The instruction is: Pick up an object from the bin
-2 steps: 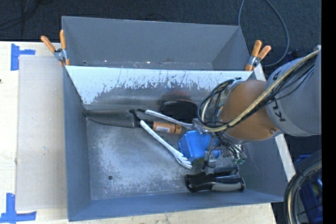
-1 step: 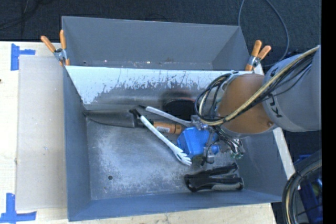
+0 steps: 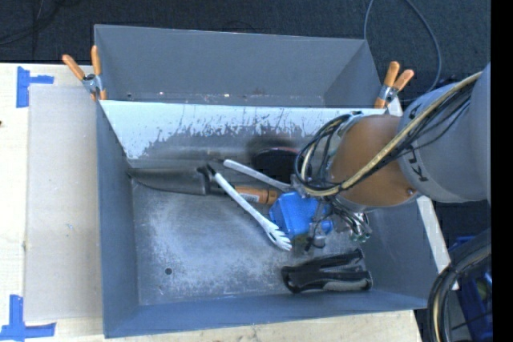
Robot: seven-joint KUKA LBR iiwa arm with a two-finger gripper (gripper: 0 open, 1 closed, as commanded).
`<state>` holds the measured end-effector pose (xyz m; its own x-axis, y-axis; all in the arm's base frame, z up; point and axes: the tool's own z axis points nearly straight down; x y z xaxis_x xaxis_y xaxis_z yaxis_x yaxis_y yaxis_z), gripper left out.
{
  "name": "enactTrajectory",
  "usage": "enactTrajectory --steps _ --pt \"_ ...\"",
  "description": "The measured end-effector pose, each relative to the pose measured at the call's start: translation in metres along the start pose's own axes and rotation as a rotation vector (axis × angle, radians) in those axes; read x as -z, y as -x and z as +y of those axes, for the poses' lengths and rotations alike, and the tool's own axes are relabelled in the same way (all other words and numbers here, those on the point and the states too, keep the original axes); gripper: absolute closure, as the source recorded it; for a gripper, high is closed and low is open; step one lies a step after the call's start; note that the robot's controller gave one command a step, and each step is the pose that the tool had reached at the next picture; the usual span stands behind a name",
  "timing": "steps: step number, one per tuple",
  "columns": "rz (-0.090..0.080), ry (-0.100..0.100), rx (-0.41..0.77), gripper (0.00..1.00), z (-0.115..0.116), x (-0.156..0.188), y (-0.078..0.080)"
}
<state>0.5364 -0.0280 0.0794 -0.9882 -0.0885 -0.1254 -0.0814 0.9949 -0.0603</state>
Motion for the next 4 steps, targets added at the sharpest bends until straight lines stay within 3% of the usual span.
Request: enactTrajectory --steps 2,3,4 --pt "0.01 0.001 -0.002 1.0 -0.001 -0.001 0.004" --pt "0.009 0.009 0.152 1.0 -0.025 -0.006 0.035" --pt "0.018 0.007 0.071 1.0 -0.016 0.057 0.033"
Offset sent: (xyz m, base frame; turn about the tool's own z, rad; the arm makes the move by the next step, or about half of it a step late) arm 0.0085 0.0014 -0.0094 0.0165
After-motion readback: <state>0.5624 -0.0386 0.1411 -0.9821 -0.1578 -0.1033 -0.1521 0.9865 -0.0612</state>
